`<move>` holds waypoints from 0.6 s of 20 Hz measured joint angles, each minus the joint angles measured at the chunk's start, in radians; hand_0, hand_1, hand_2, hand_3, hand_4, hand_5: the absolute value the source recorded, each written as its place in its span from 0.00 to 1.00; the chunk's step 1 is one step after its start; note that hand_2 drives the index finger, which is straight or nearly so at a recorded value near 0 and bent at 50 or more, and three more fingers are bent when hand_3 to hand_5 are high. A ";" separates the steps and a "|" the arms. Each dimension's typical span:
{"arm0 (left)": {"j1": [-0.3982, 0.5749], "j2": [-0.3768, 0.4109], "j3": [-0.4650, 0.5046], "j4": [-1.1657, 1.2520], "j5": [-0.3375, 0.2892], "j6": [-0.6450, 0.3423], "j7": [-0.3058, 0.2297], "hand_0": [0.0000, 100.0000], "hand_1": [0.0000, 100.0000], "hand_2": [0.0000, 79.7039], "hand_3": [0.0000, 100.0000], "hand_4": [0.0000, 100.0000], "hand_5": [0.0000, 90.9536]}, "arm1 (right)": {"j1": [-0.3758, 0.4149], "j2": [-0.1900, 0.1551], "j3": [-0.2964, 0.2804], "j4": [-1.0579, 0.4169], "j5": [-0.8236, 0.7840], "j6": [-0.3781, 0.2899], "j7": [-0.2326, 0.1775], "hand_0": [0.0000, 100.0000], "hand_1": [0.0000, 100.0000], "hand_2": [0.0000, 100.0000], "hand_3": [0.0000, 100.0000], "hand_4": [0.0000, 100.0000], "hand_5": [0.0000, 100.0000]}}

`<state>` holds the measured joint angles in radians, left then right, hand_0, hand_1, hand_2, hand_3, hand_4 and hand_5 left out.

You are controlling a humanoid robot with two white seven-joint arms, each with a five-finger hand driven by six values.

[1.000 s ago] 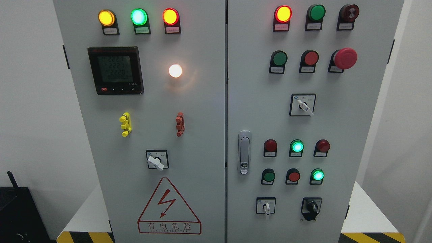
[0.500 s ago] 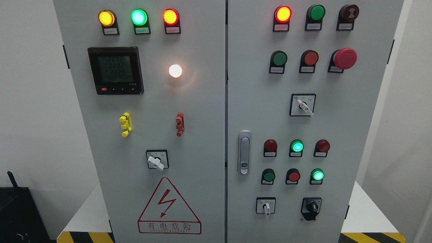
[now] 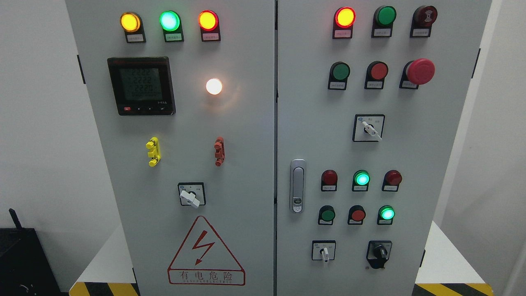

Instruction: Turn on light switch 1

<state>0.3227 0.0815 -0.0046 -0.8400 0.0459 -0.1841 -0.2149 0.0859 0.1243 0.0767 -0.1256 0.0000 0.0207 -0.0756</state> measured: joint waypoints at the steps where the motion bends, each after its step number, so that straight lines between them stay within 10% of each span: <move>1: -0.022 0.000 -0.015 0.055 0.000 0.040 -0.001 0.00 0.00 0.00 0.00 0.00 0.00 | 0.000 0.000 0.000 0.000 0.000 0.000 0.000 0.00 0.00 0.00 0.00 0.00 0.00; 12: -0.155 -0.035 -0.116 0.432 0.000 0.292 0.083 0.01 0.00 0.00 0.00 0.00 0.00 | 0.000 0.000 0.000 0.000 0.000 0.000 0.000 0.00 0.00 0.00 0.00 0.00 0.00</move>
<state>0.1675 0.0463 -0.1204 -0.4077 0.0454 0.1083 -0.1316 0.0859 0.1243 0.0767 -0.1258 0.0000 0.0205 -0.0756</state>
